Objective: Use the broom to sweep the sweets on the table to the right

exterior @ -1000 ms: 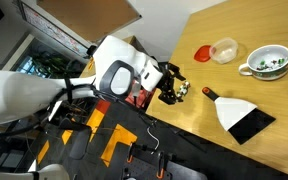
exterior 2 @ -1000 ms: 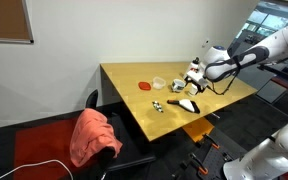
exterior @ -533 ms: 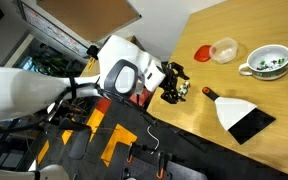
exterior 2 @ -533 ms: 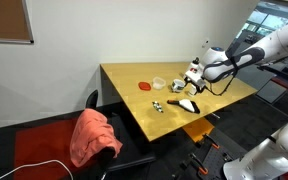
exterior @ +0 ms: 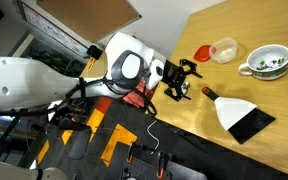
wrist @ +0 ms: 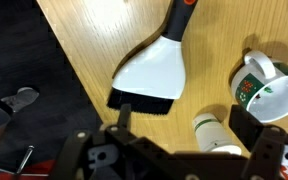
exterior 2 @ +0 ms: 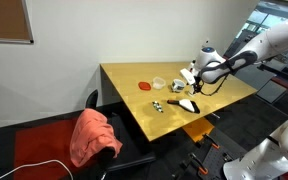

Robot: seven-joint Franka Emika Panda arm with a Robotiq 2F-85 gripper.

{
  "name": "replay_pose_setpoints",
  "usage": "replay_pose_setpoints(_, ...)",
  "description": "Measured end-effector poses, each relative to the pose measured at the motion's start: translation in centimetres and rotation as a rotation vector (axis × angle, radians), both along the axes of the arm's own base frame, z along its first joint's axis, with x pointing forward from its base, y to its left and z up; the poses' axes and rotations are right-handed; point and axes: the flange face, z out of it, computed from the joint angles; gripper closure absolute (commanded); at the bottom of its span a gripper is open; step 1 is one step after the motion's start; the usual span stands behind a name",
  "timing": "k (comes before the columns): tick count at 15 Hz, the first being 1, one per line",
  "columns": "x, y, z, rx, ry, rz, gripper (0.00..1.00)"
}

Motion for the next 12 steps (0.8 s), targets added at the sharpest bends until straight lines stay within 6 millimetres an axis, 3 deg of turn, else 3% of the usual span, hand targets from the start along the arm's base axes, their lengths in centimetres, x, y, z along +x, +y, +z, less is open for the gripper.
replay_pose_setpoints(5, 1.6, 2.2, -4.9, -0.027, 0.046, -0.158, 0.0)
replay_pose_setpoints(9, 2.5, 1.9, -8.5, -0.033, 0.077, -0.209, 0.0)
replay_pose_setpoints(12, 3.0, 2.0, -9.5, -0.035, 0.087, -0.195, 0.0)
